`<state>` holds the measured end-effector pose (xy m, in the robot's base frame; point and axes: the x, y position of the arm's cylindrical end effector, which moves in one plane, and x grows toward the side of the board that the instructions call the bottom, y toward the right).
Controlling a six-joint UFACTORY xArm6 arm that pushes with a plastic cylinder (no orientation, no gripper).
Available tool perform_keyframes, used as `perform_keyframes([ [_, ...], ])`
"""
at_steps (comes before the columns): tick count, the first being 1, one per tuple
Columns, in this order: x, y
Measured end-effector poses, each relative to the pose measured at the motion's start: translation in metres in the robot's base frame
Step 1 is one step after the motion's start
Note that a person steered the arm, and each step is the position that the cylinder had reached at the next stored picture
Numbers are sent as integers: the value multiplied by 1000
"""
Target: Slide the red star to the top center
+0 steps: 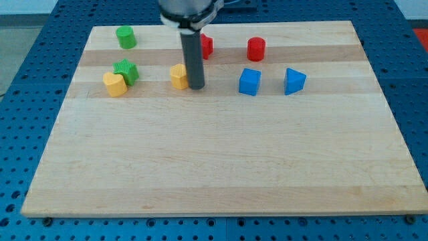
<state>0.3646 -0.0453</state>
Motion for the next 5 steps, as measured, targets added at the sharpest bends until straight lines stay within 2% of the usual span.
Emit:
perform_keyframes([
  [1,-21,-8],
  [2,8,38],
  [5,-87,-14],
])
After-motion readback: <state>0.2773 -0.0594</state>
